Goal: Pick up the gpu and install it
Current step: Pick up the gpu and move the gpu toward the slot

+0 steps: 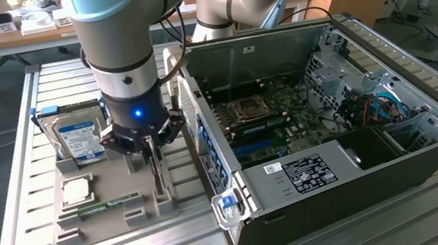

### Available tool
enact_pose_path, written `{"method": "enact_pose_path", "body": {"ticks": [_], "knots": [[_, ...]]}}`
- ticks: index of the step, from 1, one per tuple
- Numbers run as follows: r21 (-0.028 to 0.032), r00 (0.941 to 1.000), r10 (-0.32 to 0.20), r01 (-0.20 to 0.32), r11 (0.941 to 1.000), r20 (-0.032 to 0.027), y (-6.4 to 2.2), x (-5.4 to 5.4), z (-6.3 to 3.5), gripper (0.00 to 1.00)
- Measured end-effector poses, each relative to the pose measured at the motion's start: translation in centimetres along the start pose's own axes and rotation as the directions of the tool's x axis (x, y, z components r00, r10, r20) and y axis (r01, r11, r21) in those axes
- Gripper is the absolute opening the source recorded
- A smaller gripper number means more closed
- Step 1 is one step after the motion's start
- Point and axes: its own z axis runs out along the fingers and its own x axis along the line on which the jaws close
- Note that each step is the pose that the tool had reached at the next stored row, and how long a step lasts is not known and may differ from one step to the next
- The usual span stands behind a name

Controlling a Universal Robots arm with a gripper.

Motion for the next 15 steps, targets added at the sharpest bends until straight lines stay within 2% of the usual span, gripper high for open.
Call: {"method": "enact_pose_path", "body": {"ticks": [15], "knots": [[-0.0019,1.0000,0.000,0.000,1.0000,-0.0001,0.21,-0.1,-4.59,0.27]]}}
